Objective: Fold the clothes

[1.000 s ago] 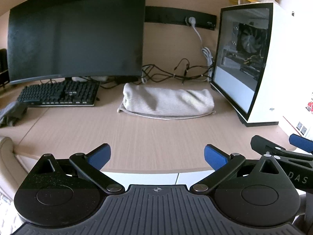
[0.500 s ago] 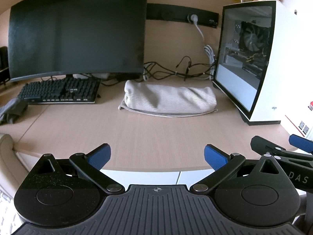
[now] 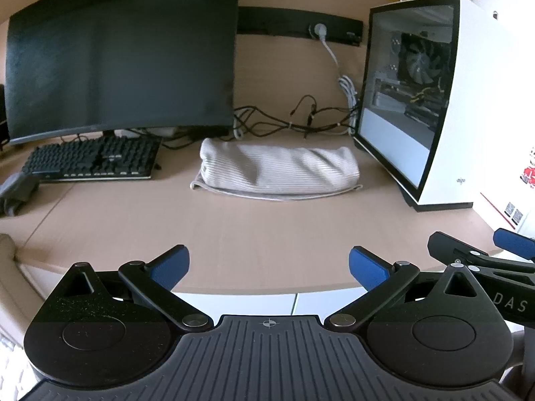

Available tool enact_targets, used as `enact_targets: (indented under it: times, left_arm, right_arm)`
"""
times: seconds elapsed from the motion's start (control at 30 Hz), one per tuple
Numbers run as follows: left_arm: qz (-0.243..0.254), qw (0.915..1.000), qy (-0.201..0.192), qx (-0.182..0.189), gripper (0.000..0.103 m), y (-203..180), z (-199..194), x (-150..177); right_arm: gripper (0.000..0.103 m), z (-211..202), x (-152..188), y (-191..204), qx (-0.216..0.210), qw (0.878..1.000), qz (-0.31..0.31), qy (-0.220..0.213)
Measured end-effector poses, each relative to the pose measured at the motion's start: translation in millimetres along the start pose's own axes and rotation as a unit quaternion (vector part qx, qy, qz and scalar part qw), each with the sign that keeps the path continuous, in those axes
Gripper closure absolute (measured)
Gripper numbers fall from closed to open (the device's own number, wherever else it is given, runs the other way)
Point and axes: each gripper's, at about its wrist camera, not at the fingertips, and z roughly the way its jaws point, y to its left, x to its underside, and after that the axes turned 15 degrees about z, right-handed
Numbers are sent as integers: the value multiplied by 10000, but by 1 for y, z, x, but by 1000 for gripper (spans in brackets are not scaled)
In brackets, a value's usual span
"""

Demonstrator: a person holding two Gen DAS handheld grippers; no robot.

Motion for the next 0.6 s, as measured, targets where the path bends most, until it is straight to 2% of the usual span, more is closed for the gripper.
enact_targets:
  times: [0.6]
  left_arm:
    - [-45,10000,74,20,0,-1,1,1]
  right_arm:
    - [0,-1,2,-1,4,10000,25,63]
